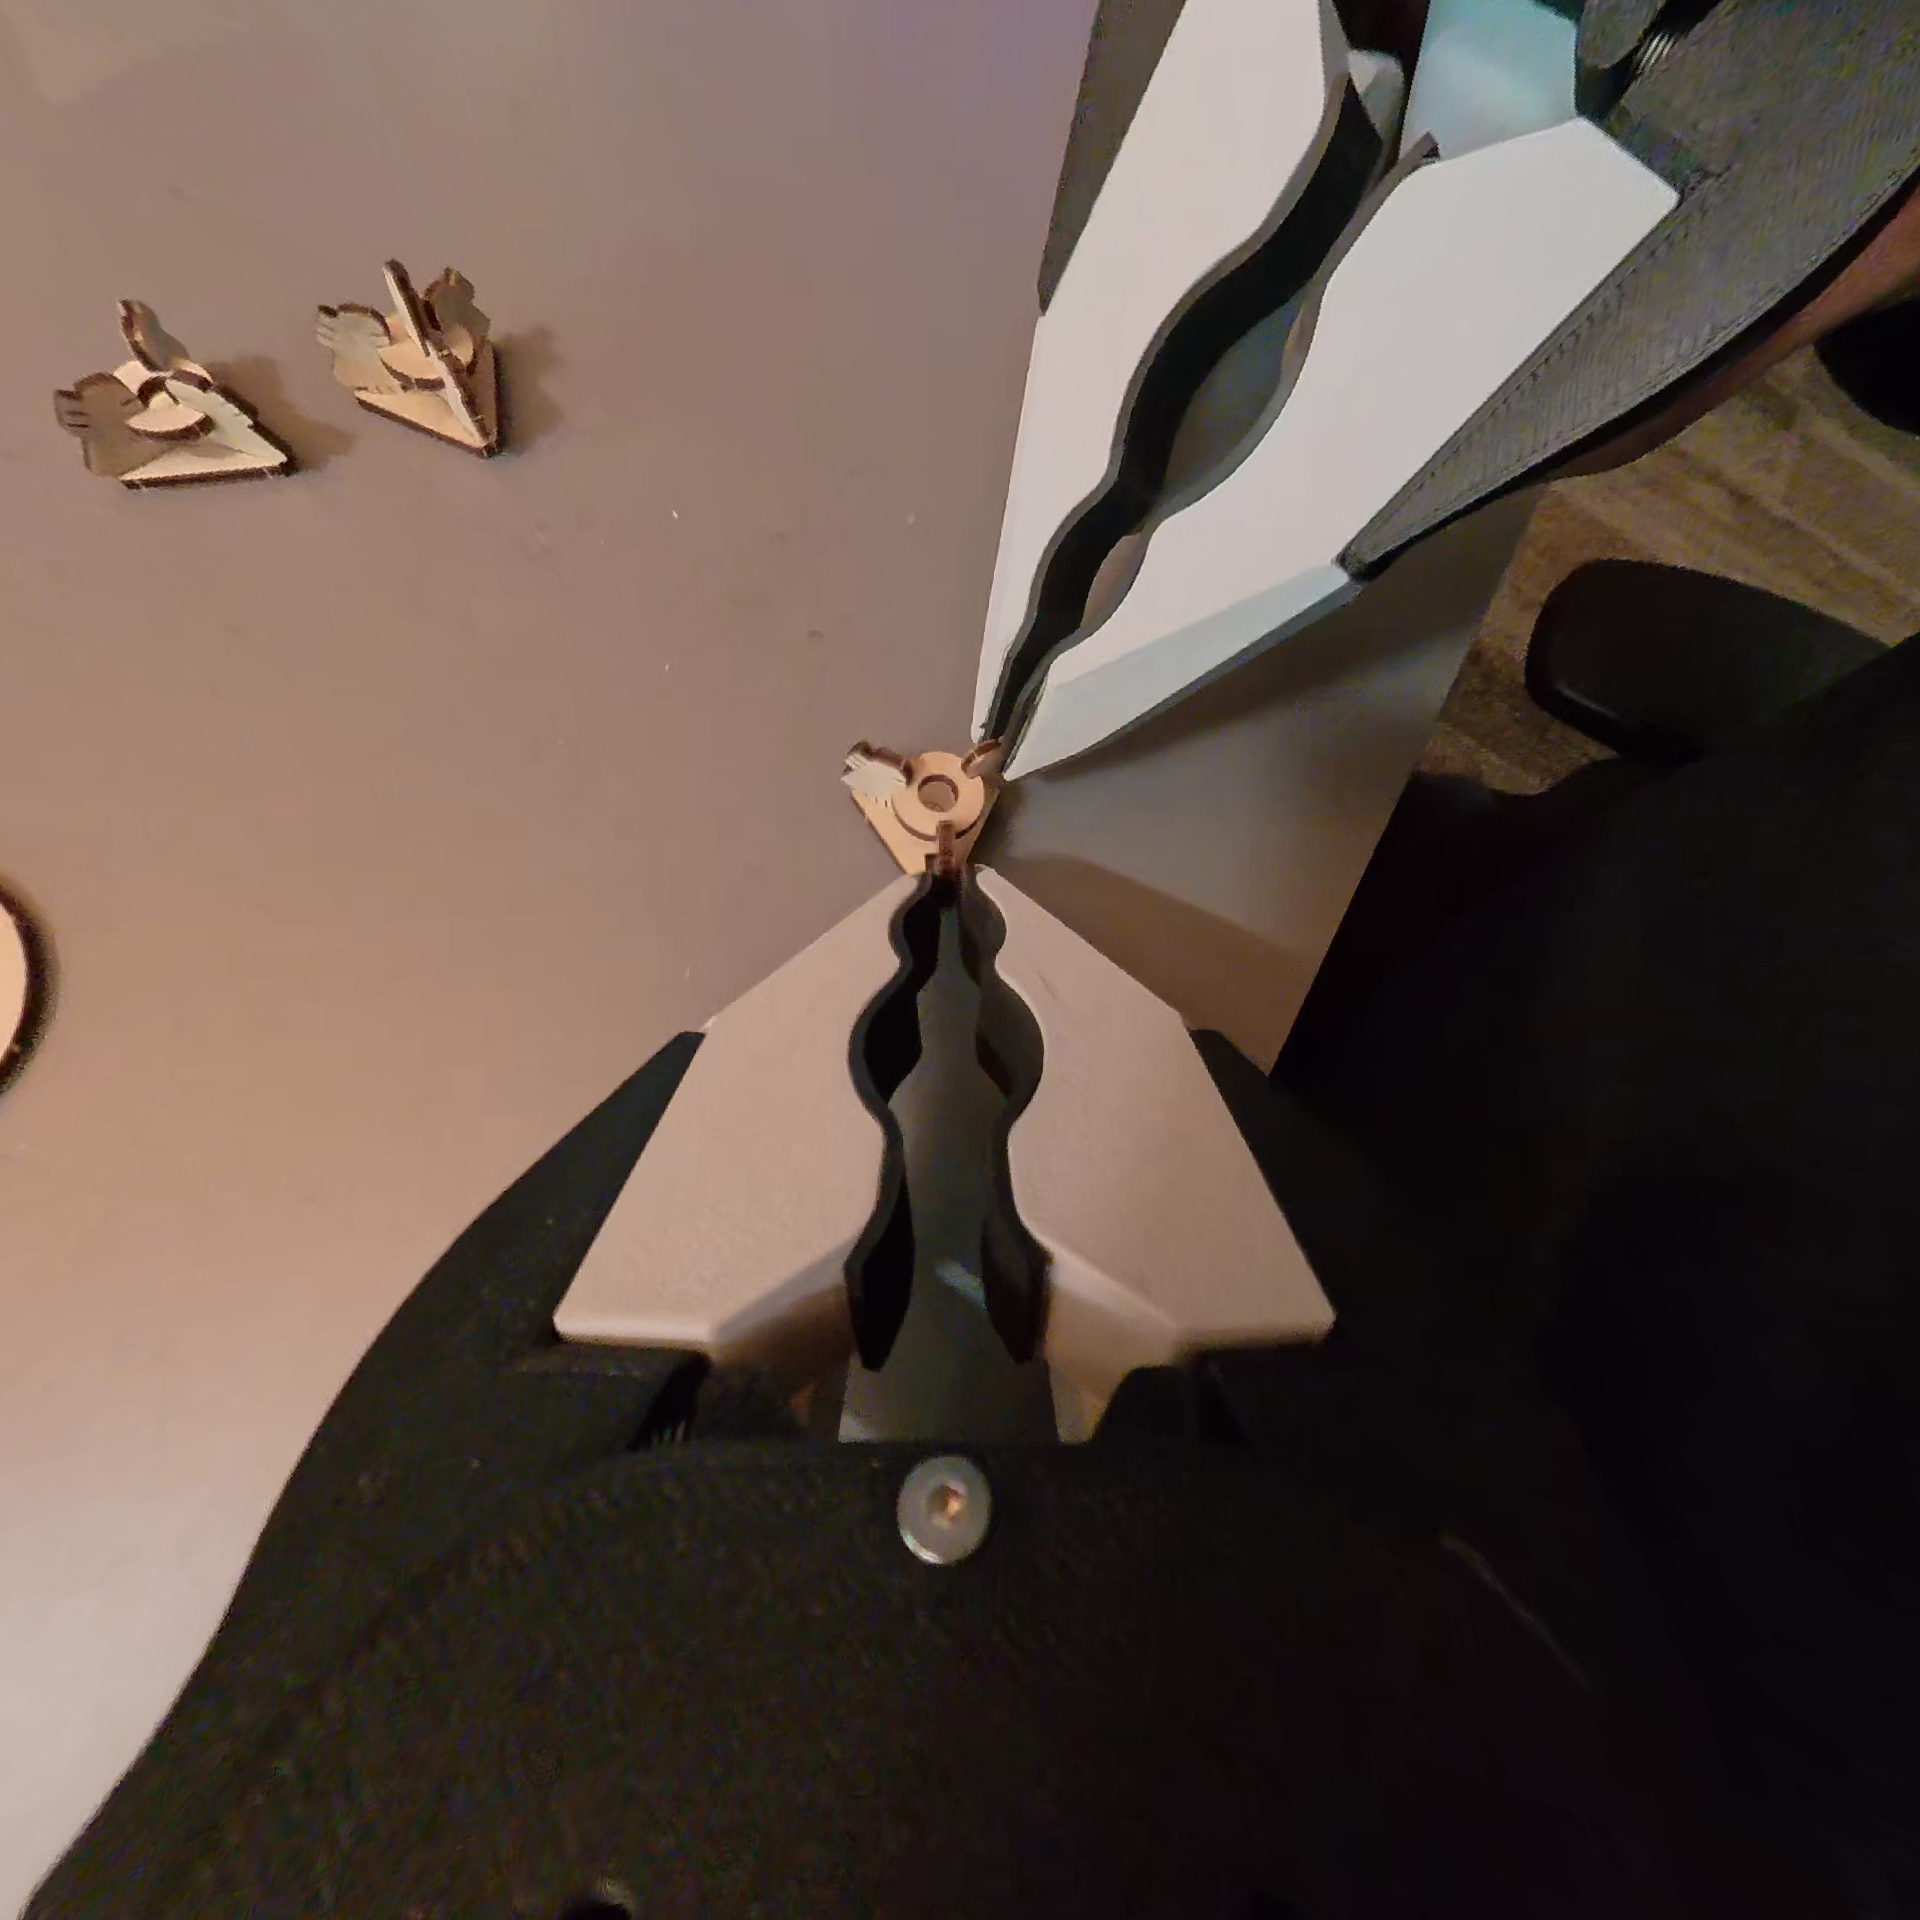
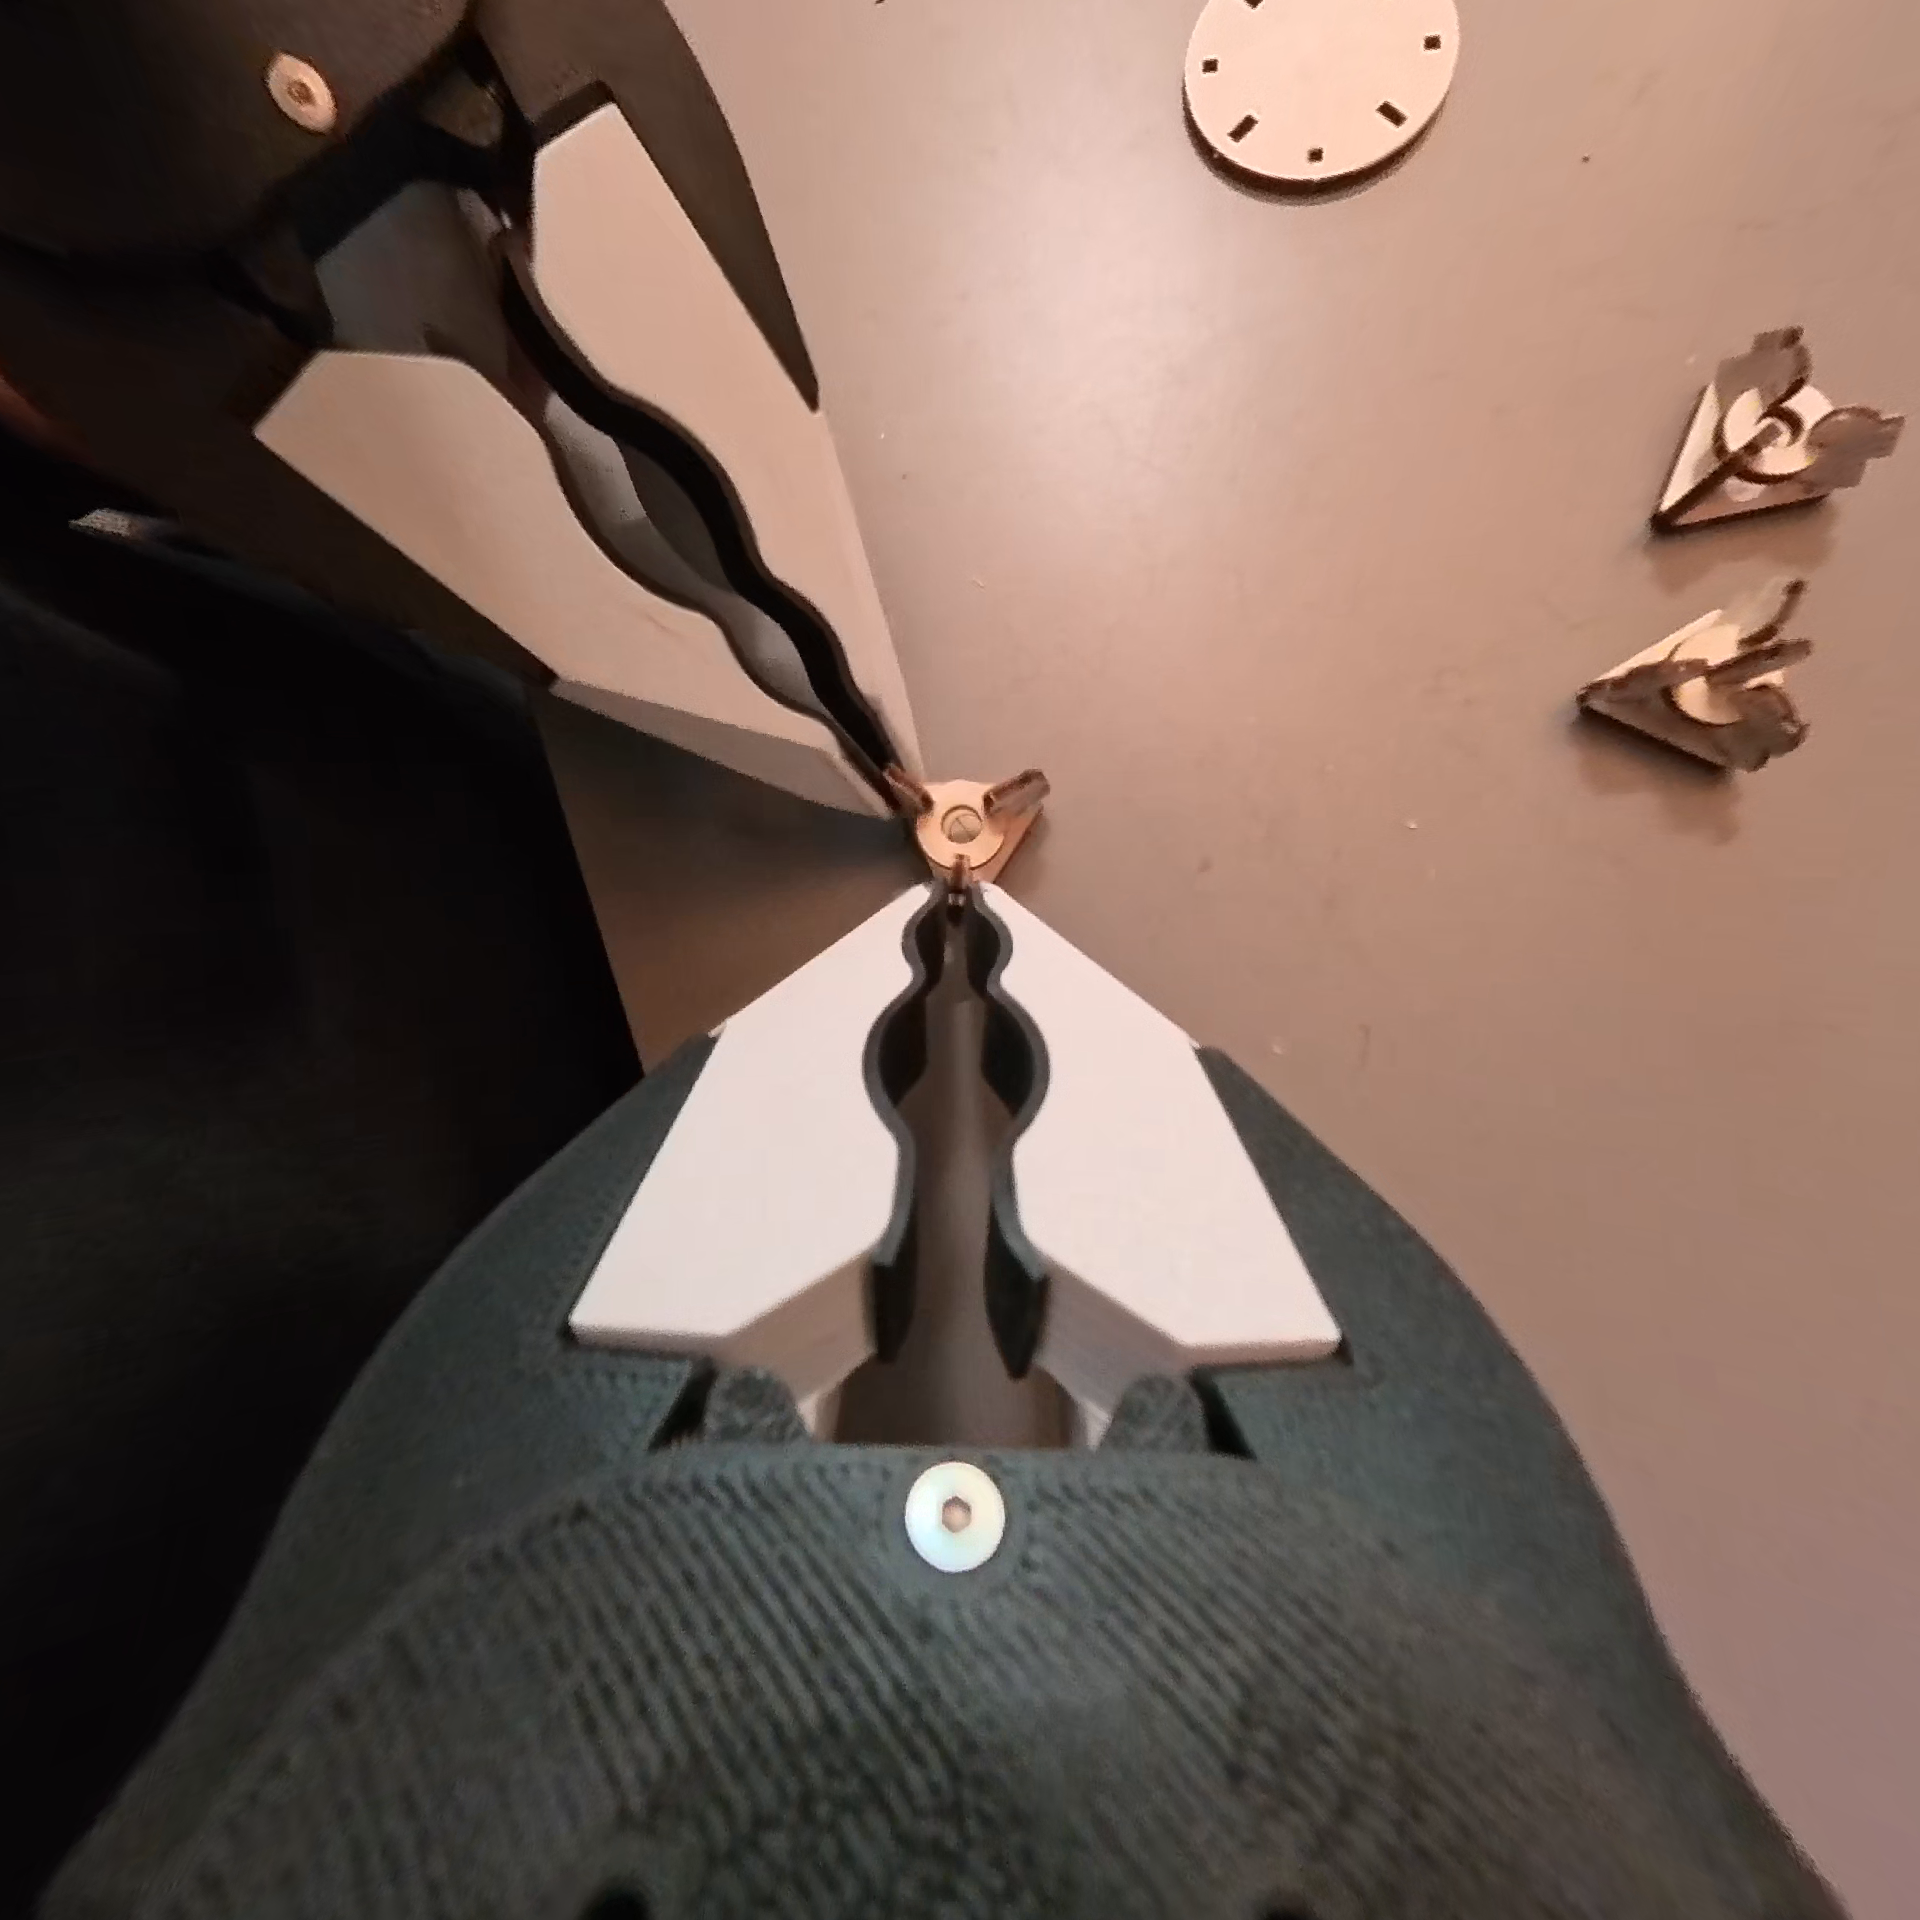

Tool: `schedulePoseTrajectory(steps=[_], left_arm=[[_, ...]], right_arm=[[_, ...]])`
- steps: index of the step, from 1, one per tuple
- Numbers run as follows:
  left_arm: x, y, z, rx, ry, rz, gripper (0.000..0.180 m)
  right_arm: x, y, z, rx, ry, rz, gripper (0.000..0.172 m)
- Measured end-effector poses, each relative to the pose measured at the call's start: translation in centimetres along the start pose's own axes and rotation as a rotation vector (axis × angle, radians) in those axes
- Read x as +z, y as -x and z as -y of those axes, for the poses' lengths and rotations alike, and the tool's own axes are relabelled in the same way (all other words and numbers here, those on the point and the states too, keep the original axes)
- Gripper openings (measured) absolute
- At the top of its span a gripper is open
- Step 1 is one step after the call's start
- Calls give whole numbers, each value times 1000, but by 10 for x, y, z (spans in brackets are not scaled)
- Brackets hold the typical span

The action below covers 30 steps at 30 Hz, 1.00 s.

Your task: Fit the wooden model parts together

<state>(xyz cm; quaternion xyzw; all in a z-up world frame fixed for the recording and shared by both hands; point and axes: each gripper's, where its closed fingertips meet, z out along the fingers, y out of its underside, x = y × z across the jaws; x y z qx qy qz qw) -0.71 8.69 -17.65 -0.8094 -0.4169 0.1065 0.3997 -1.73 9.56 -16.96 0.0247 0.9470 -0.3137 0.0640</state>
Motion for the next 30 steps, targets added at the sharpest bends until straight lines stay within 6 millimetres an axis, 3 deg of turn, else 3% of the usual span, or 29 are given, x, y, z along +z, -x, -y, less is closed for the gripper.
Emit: schedulePoseTrajectory(steps=[13,16,17,23,30], left_arm=[[0,1,1,16,-6,28,2],[-1,3,2,-24,-16,10,16],[-1,4,2,-39,-17,5,17],[3,1,-1,-29,14,-12,12],[4,-1,-2,-26,22,-29,6]], right_arm=[[0,1,-1,-4,47,42,2],[3,-2,-8,-37,91,17,3],[5,-4,-11,-53,110,2,11],[2,1,0,-23,38,39,22],[6,0,5,-118,11,-14,16]])
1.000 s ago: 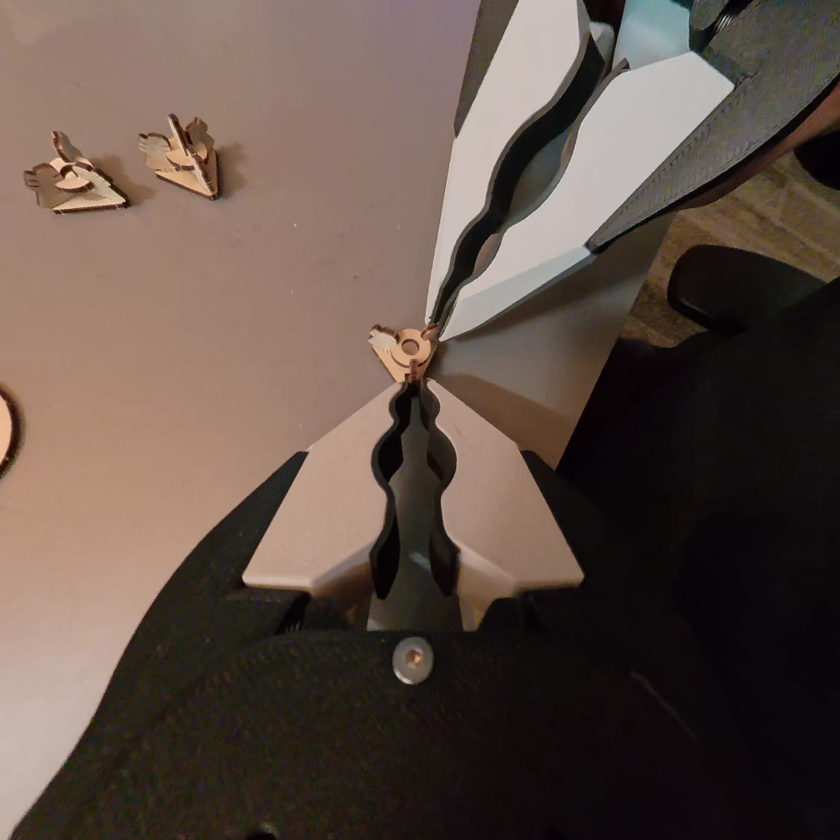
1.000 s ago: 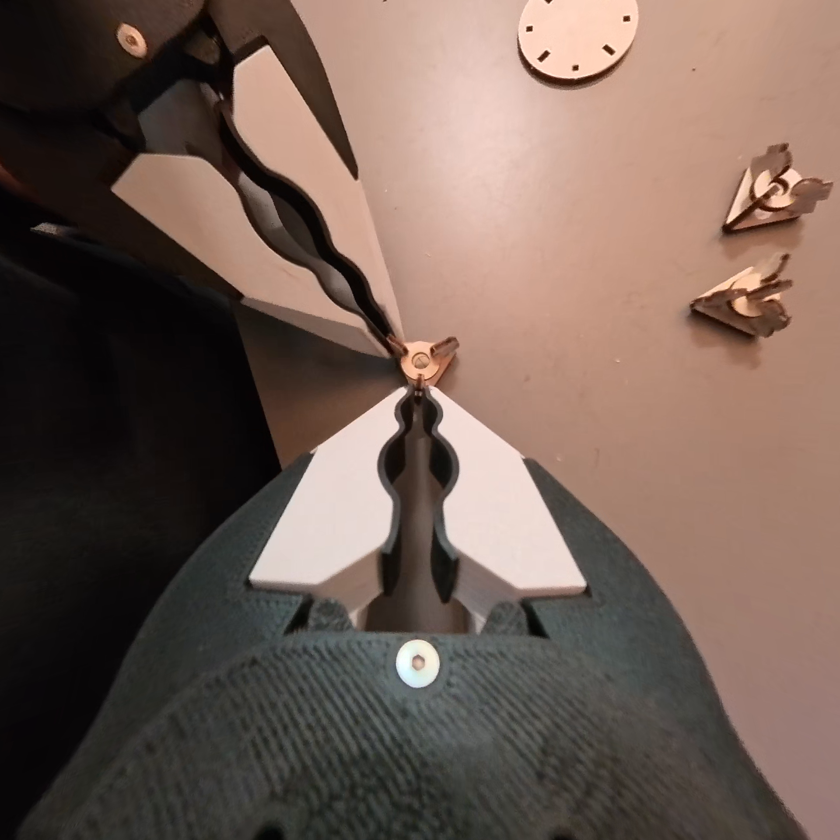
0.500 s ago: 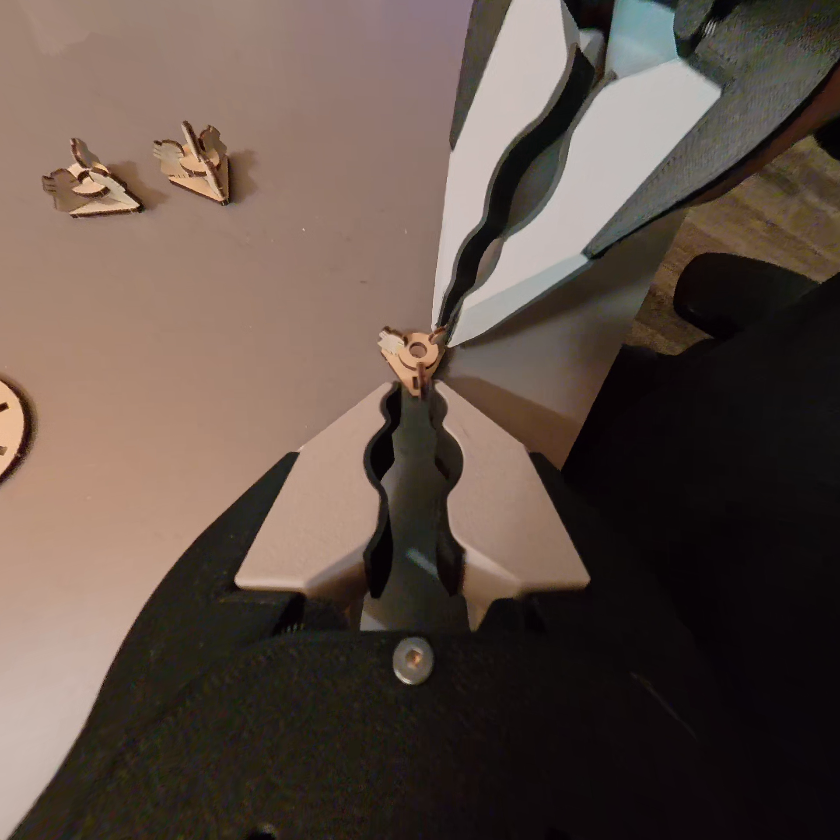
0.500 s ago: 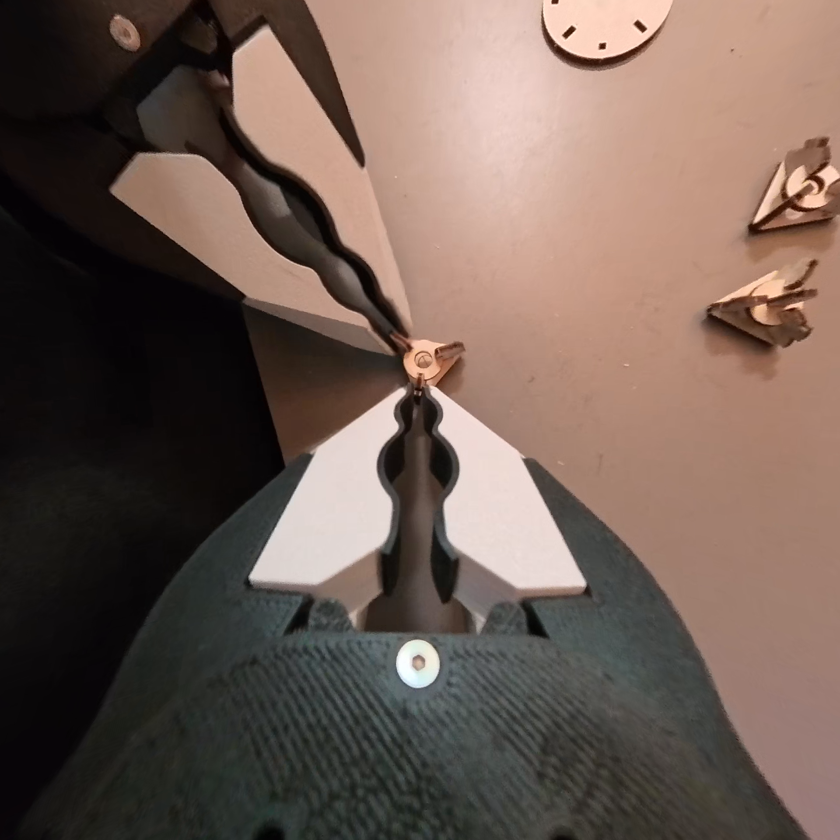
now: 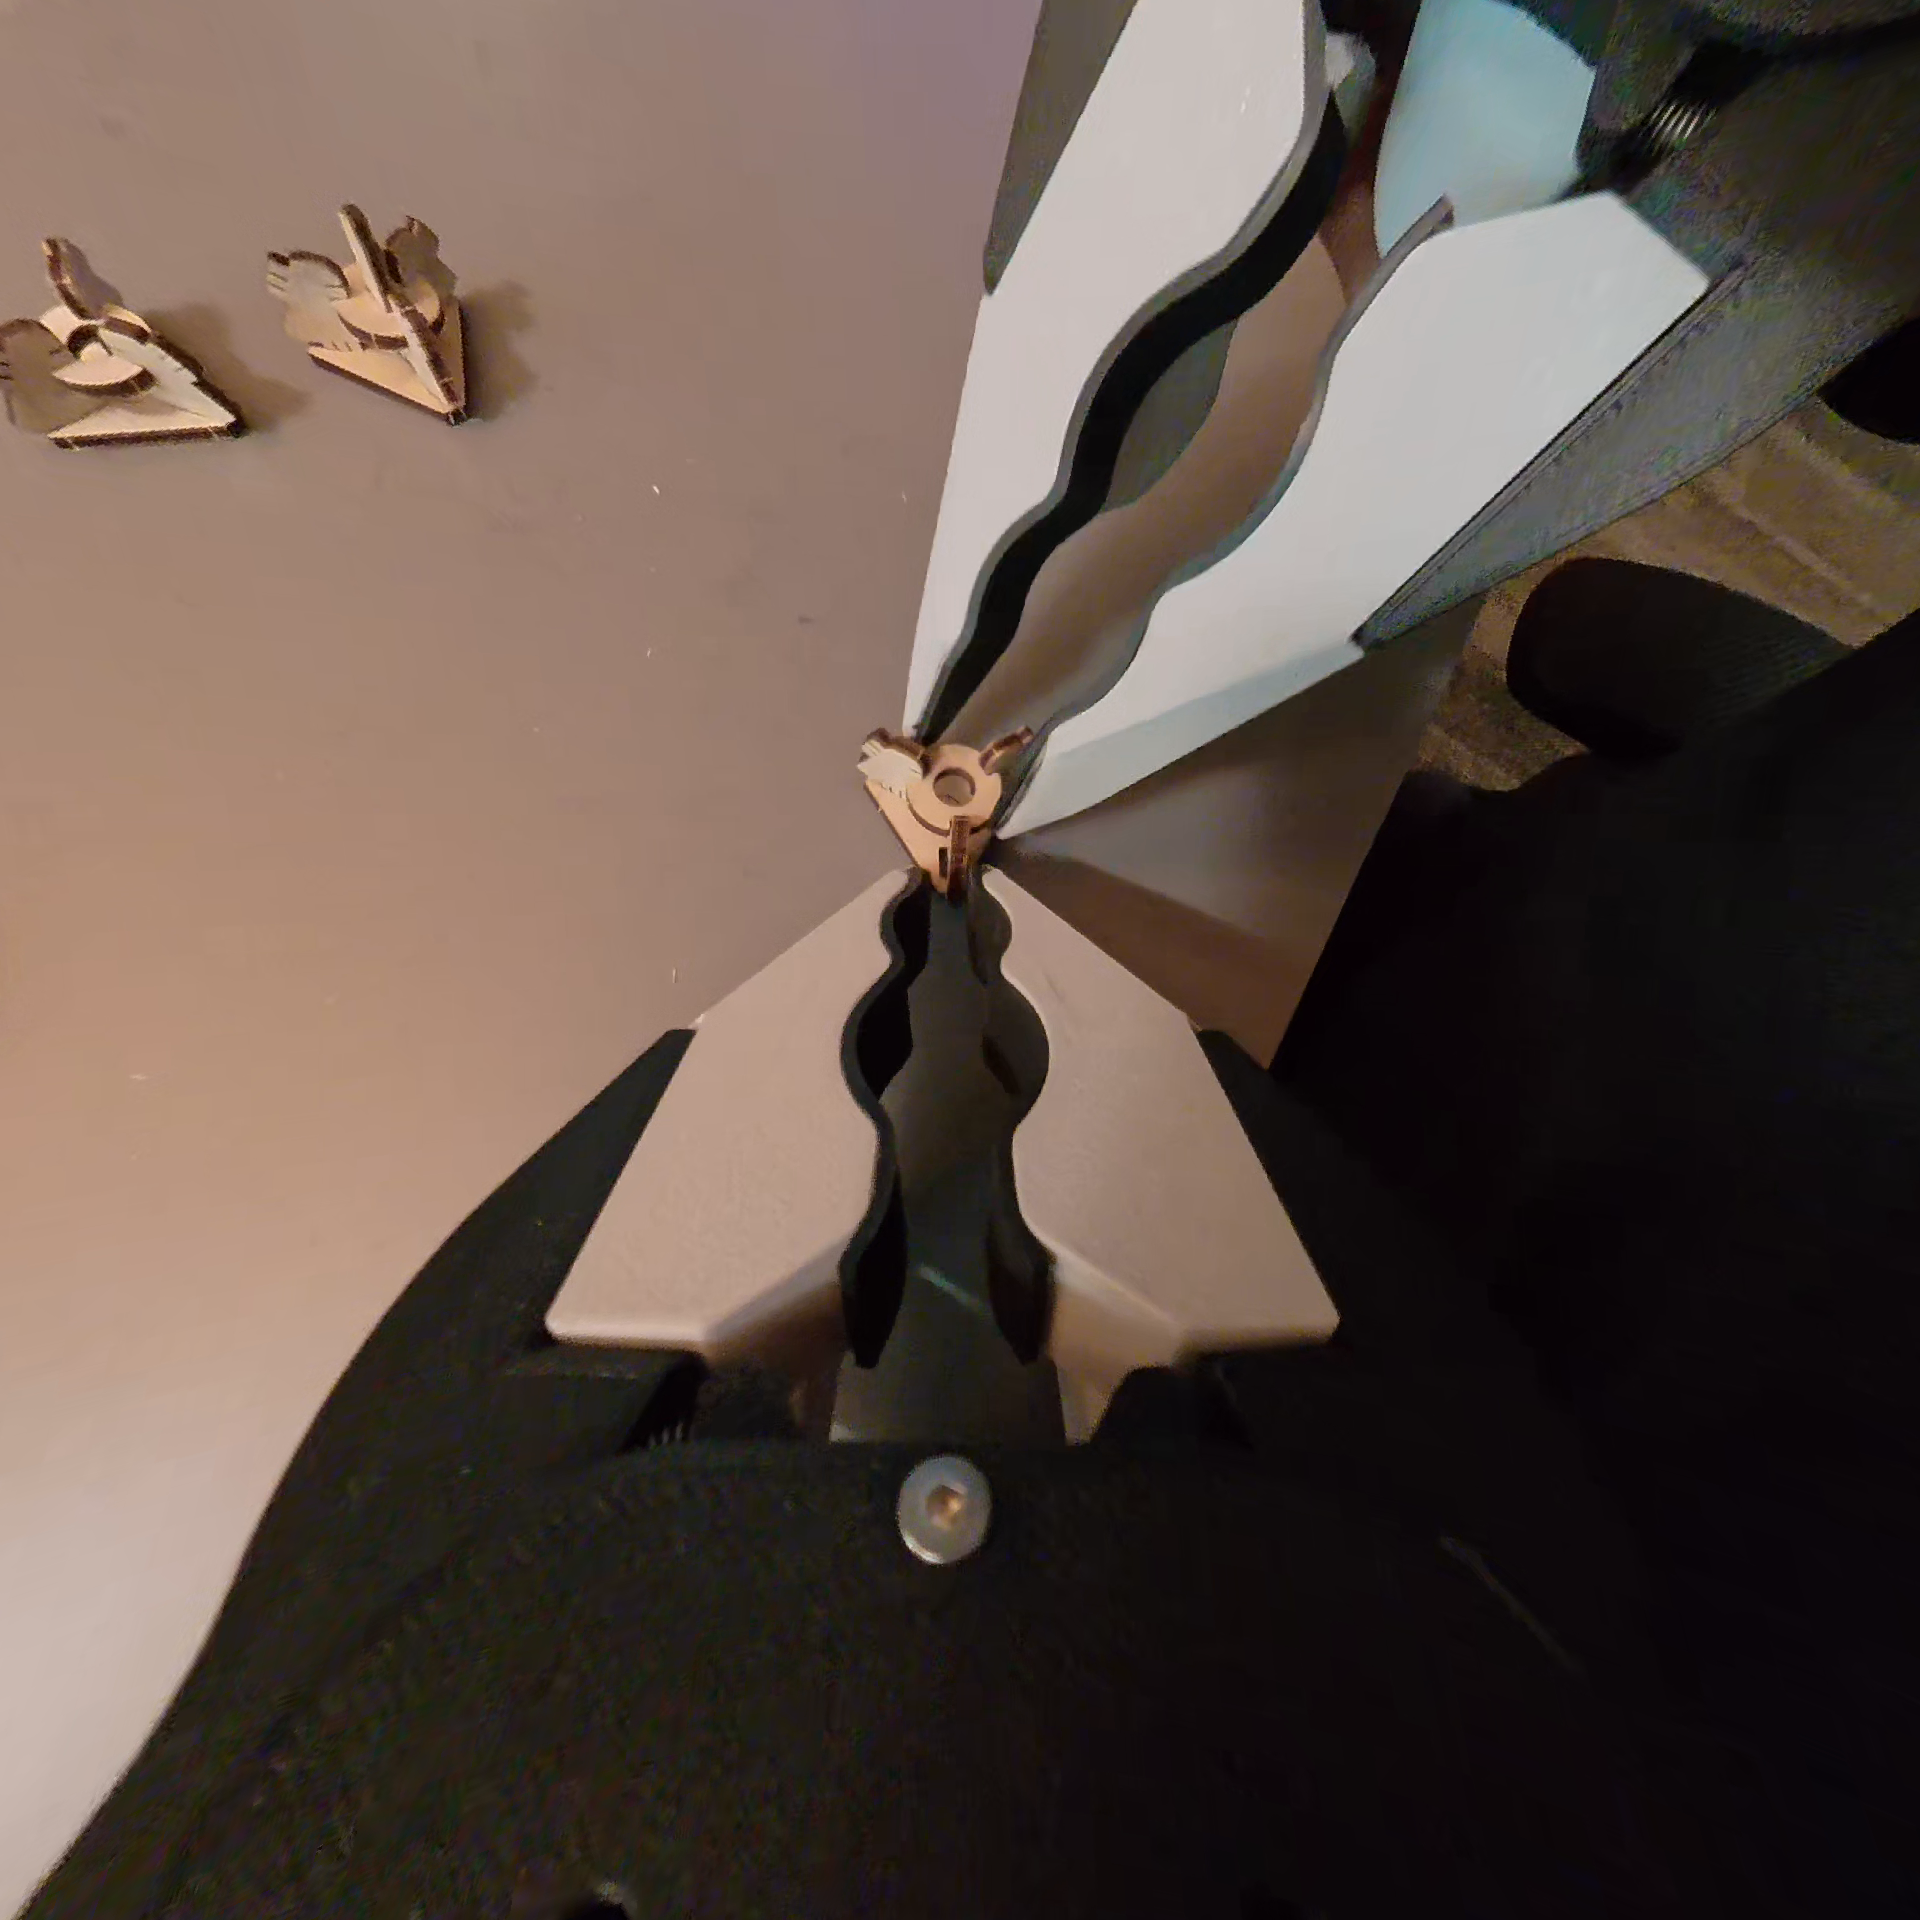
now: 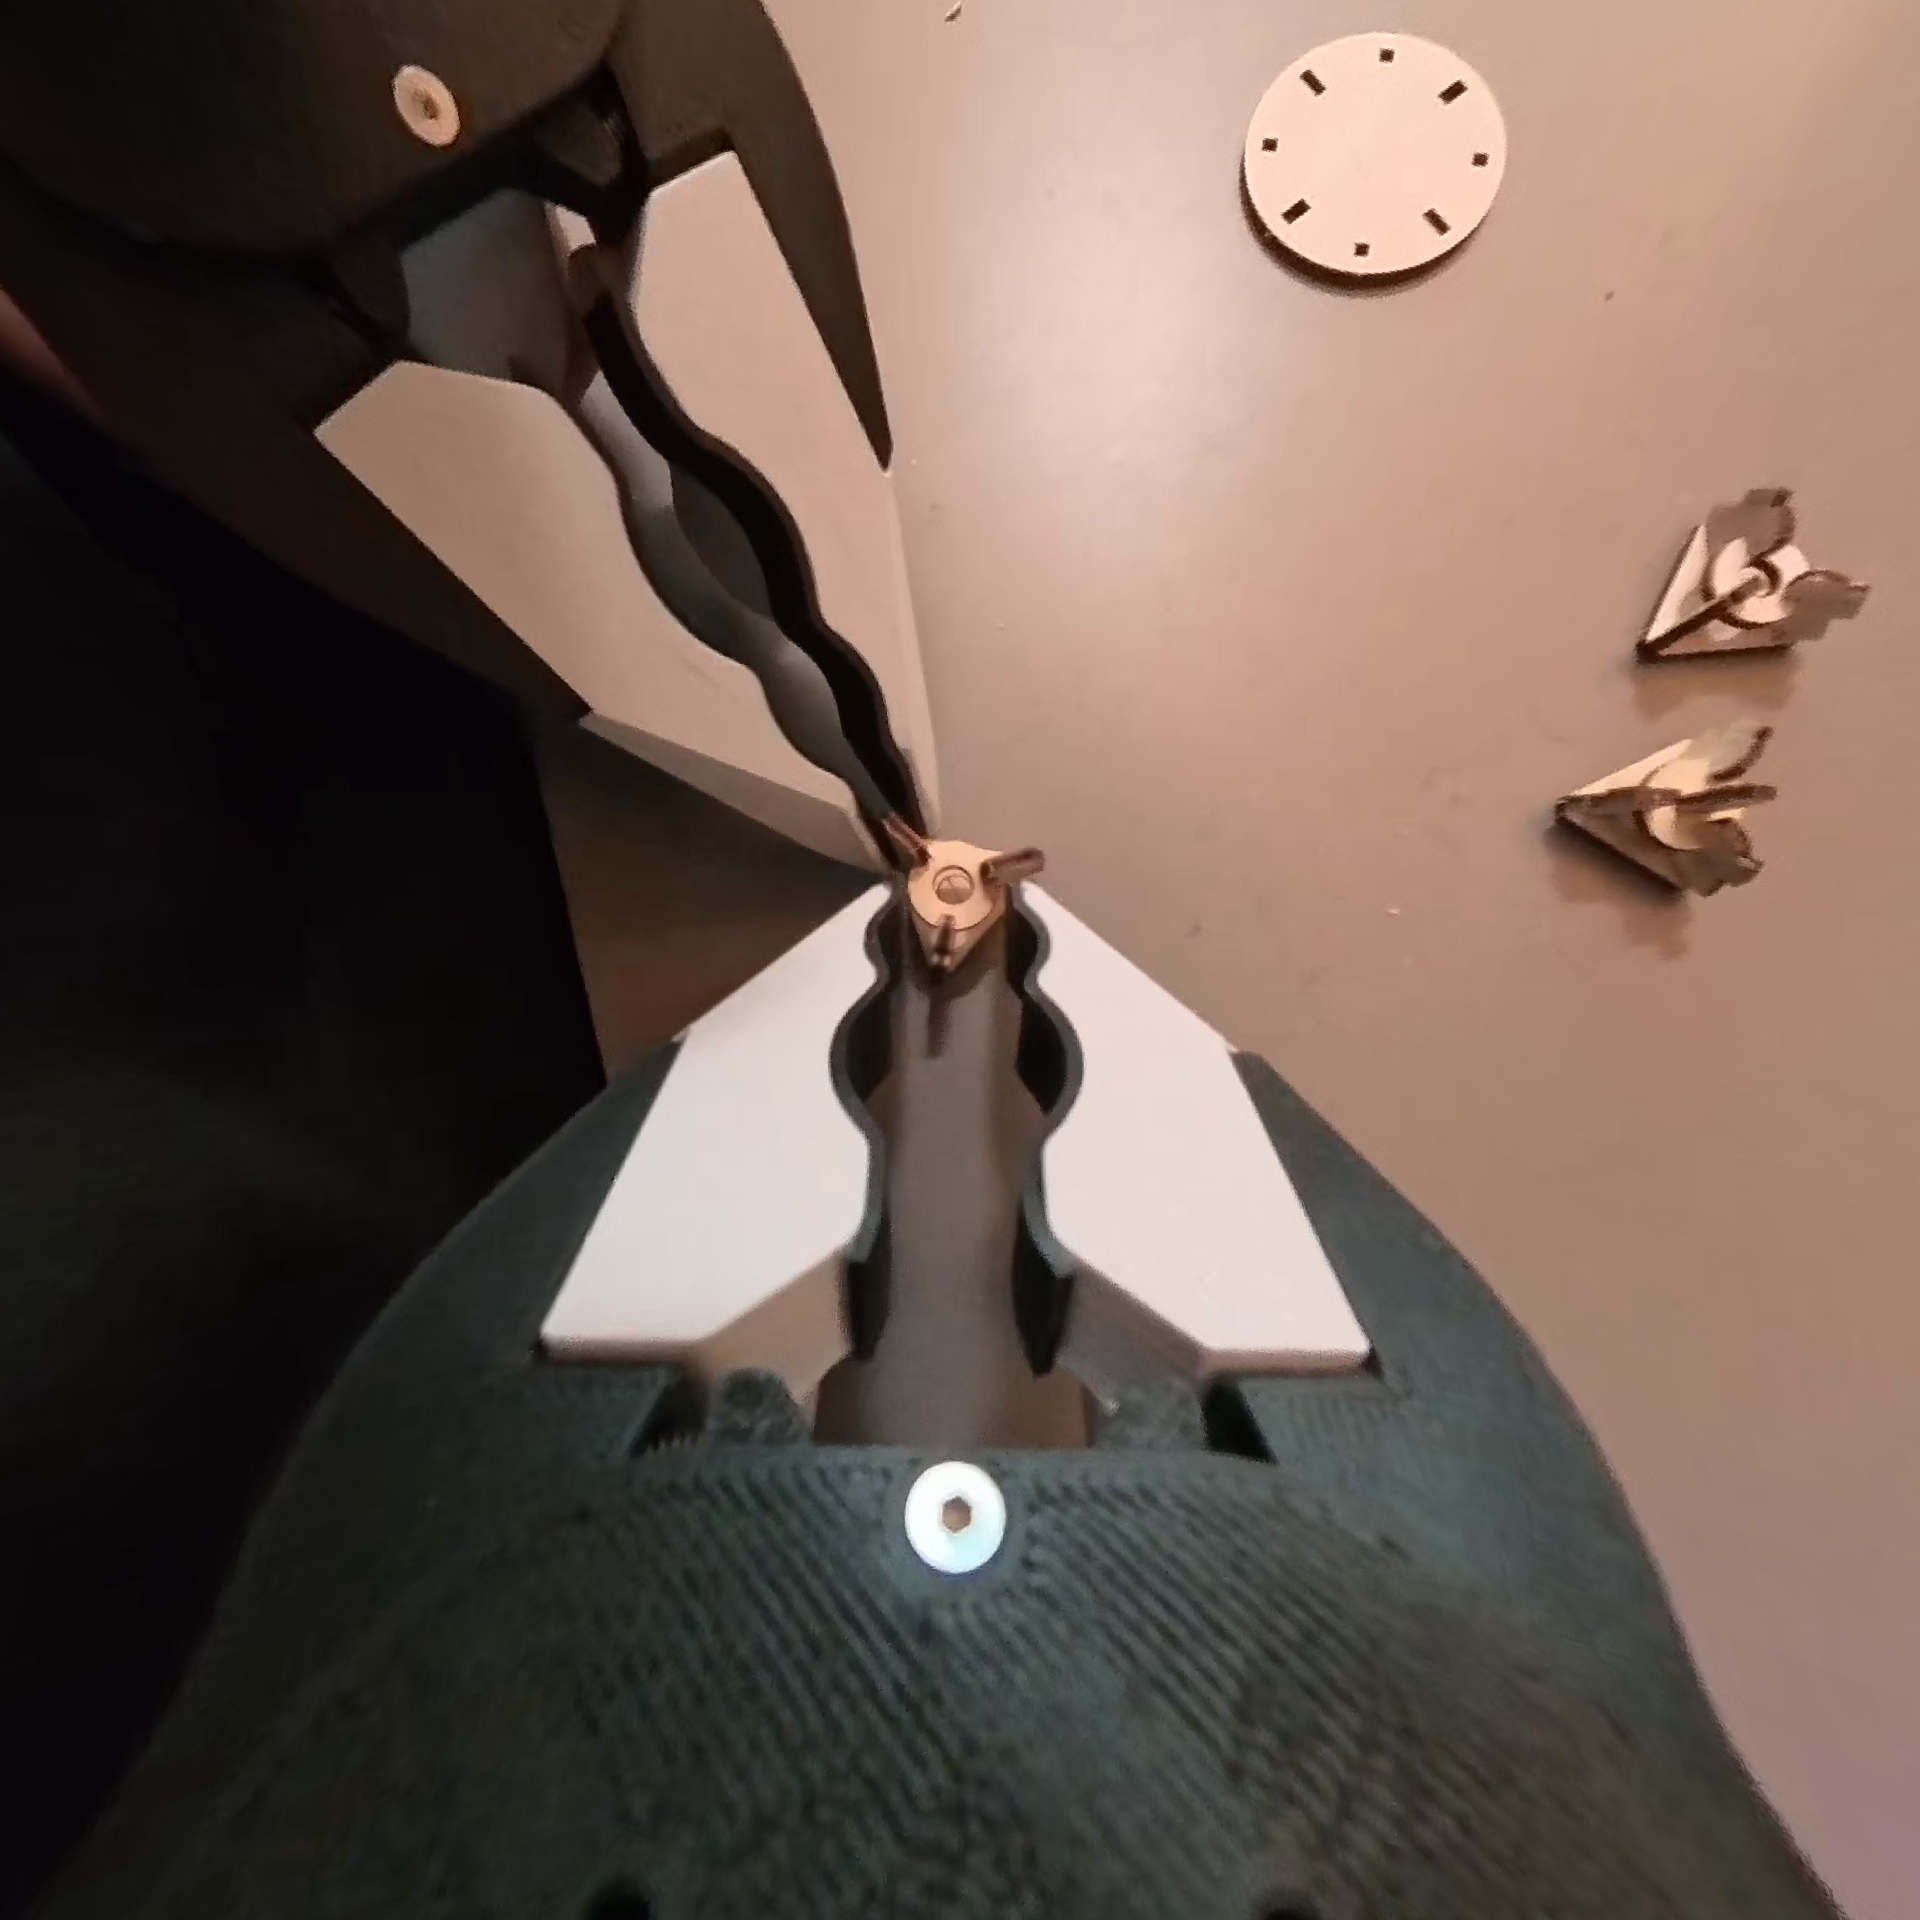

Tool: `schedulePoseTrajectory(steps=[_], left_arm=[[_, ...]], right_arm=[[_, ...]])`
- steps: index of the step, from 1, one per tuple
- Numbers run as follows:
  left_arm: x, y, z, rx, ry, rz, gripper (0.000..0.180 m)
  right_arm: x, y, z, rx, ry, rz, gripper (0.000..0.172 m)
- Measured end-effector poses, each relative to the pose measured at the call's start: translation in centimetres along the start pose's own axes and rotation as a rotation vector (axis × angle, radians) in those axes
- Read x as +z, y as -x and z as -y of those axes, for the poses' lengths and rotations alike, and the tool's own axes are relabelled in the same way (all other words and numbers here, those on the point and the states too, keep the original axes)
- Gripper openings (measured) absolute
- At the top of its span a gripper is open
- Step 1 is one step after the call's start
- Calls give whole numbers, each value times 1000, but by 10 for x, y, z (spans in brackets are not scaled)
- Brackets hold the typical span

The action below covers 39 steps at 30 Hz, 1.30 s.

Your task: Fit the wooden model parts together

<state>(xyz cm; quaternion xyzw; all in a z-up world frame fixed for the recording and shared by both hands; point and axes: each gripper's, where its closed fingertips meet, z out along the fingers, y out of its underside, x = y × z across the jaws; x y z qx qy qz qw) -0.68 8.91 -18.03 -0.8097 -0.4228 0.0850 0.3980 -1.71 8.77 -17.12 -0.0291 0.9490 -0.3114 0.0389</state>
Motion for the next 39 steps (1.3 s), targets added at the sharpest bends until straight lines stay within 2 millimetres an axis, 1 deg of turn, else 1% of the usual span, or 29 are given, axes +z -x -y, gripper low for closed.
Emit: schedulePoseTrajectory(steps=[4,16,18,22,29,34,39], left_arm=[[0,-1,0,-5,2,-9,6],[-1,-2,2,18,-15,0,7],[-3,-3,3,20,-30,-5,3],[-2,-1,3,0,-30,-9,3],[-2,0,2,64,-29,65,3],[-2,0,2,27,-32,46,4],[-1,1,1,36,-33,60,4]], right_arm=[[5,1,-6,-17,38,-6,15],[5,1,-6,-12,54,-1,14],[5,1,-6,-10,55,1,14],[5,2,-6,-2,61,7,14],[6,2,-7,-6,80,4,13],[6,1,-7,-24,98,-2,13],[6,1,-6,-19,102,-8,14]])
